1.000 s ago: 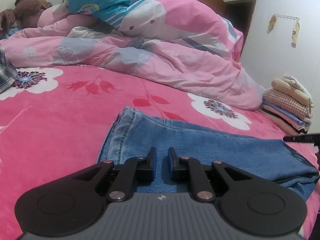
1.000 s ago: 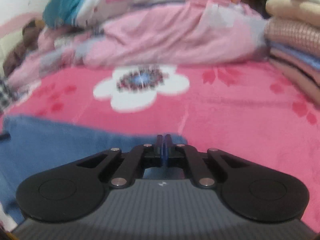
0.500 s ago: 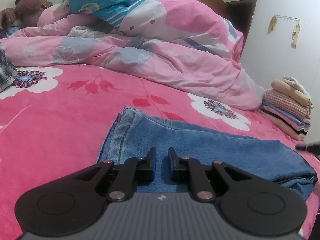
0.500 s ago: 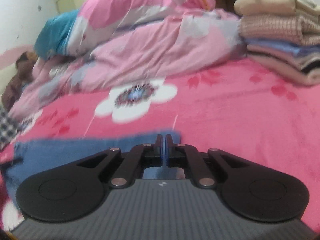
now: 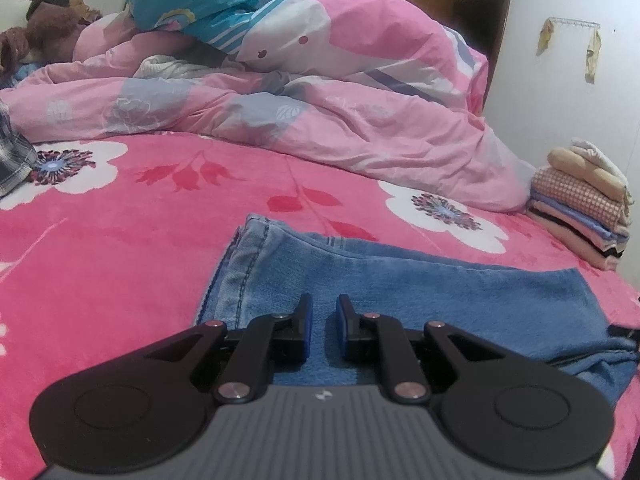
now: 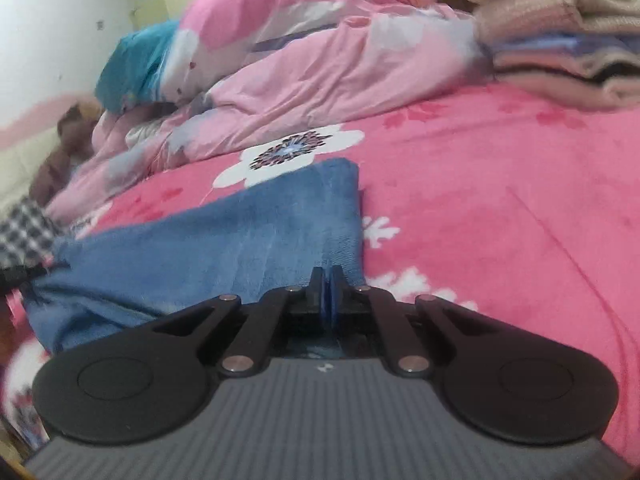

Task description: Fold clothes

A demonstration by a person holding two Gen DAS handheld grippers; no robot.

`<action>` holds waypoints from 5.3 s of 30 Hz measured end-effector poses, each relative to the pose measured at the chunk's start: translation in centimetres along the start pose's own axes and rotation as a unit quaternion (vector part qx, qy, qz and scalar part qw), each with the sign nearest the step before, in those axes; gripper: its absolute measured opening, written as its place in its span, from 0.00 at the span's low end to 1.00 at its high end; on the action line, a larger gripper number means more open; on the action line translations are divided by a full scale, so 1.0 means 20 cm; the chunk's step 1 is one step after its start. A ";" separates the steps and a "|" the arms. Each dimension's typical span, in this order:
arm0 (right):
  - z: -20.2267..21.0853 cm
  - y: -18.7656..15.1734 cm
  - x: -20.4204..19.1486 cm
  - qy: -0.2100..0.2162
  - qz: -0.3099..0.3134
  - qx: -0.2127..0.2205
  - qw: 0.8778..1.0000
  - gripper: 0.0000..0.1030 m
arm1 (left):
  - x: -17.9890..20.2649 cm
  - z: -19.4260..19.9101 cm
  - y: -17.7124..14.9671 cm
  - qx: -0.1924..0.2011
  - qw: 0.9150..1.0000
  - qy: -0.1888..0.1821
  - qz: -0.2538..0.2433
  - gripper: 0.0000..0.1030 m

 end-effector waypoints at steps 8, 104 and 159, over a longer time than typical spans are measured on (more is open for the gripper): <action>0.04 -0.13 -0.07 0.037 0.079 -0.022 0.996 0.02 | 0.01 0.02 0.02 0.004 1.000 0.005 -0.009 0.21; -0.01 -0.34 -0.81 -0.052 0.241 -0.154 0.957 0.05 | 0.46 0.07 -0.10 0.022 0.984 -0.041 -0.173 0.61; -0.05 -0.07 -0.76 -0.039 0.042 -0.018 0.998 0.33 | 0.47 0.07 -0.10 0.018 0.983 -0.039 -0.176 0.61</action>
Point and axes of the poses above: each gripper's, at about its wrist camera, not at the fingertips, and z roughly against the way its jaws point, x to its right, y to its top, the point moved 4 cm from there along -z, roughly the way its jaws point, and after that the axes turned 12 degrees about -z, right-handed, at the moved point
